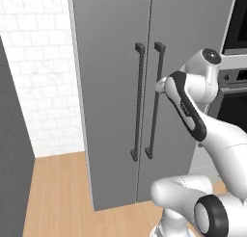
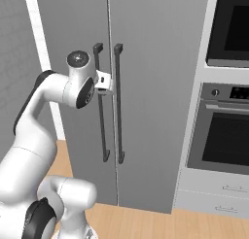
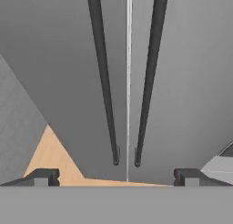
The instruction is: Take the strawberry from the fridge and place it on top of the pancake, located on the dining counter.
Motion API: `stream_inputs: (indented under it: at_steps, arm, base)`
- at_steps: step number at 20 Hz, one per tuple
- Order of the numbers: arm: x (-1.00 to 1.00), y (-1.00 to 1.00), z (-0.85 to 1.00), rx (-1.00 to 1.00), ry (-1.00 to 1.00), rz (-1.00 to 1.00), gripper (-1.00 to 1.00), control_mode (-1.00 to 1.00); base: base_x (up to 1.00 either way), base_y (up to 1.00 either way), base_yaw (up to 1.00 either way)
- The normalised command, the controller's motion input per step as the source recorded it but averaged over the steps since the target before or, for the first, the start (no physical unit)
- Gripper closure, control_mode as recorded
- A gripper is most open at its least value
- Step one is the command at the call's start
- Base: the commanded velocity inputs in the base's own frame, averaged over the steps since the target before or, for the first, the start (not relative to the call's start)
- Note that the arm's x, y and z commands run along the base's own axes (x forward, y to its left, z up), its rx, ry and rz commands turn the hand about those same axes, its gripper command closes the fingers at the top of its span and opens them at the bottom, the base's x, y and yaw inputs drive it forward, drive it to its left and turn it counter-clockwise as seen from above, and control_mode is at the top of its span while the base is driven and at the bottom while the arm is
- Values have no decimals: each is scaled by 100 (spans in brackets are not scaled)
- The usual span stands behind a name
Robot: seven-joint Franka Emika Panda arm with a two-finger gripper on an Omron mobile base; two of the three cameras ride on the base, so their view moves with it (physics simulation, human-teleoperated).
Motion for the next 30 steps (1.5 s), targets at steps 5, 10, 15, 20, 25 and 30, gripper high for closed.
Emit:
stream_inputs:
  at_steps: [5, 10, 15, 20, 25, 30]
  arm:
    - [44, -32, 9, 3, -1, -19, -100, -100]
    - [55, -34, 0, 1, 0, -18, -100, -100]
    - [36, -2, -10, 0, -7, -1, -100, -100]
    - [32, 0, -11, 0, -7, 0, -100, -100]
    - [42, 0, -7, 0, -2, 0, -100, -100]
    - [40, 0, -3, 0, 0, 0, -100, -100]
  base:
    - [0, 0, 0]
    - [0, 0, 0]
    - [0, 0, 0]
    - [0, 0, 0]
    - [0, 0, 0]
    - [0, 0, 0]
